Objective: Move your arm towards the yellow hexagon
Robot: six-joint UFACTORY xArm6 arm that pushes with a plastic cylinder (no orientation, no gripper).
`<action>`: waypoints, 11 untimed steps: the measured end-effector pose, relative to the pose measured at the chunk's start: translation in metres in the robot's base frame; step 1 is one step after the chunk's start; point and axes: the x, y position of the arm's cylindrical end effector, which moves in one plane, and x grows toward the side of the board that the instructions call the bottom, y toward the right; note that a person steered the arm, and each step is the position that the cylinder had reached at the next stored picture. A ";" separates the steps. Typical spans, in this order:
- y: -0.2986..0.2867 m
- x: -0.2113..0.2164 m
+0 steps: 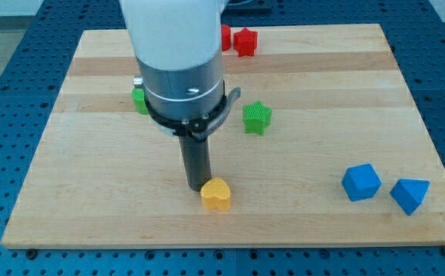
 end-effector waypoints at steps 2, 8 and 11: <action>-0.008 -0.005; -0.040 -0.197; -0.057 -0.290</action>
